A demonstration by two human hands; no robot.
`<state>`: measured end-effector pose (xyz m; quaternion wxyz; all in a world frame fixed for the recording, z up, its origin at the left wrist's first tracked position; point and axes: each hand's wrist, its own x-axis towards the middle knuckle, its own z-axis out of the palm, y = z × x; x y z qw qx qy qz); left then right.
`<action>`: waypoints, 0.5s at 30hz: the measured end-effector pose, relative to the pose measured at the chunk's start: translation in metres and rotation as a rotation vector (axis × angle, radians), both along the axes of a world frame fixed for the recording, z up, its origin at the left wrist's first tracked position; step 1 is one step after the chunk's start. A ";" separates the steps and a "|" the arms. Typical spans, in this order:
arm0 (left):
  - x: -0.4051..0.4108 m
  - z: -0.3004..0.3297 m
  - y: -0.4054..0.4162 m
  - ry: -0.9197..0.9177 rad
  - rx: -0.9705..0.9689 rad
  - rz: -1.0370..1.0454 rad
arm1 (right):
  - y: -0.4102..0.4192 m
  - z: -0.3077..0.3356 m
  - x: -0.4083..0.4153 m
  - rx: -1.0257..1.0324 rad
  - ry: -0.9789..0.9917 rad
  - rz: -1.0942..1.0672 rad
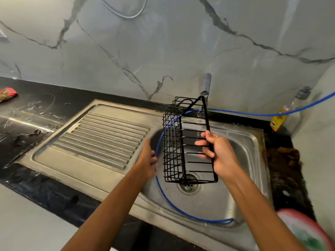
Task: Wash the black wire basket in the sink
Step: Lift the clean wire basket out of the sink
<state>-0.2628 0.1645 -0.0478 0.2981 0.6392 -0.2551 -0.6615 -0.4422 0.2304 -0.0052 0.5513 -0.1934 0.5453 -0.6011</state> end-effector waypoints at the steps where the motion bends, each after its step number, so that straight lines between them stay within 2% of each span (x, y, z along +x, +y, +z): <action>1: 0.008 -0.007 0.000 -0.012 0.033 -0.057 | 0.002 -0.001 -0.001 -0.001 -0.088 -0.007; 4: 0.022 -0.020 0.001 0.092 0.077 -0.235 | 0.007 -0.012 -0.008 -0.002 -0.300 -0.012; 8: 0.027 -0.017 -0.001 0.312 0.038 -0.321 | 0.013 -0.032 -0.004 -0.010 -0.498 -0.023; 12: 0.031 -0.015 -0.013 0.302 -0.014 -0.359 | 0.010 -0.041 0.015 0.038 -0.504 -0.126; 15: 0.046 -0.005 -0.036 0.266 -0.023 -0.471 | -0.002 -0.038 0.042 0.110 -0.313 -0.205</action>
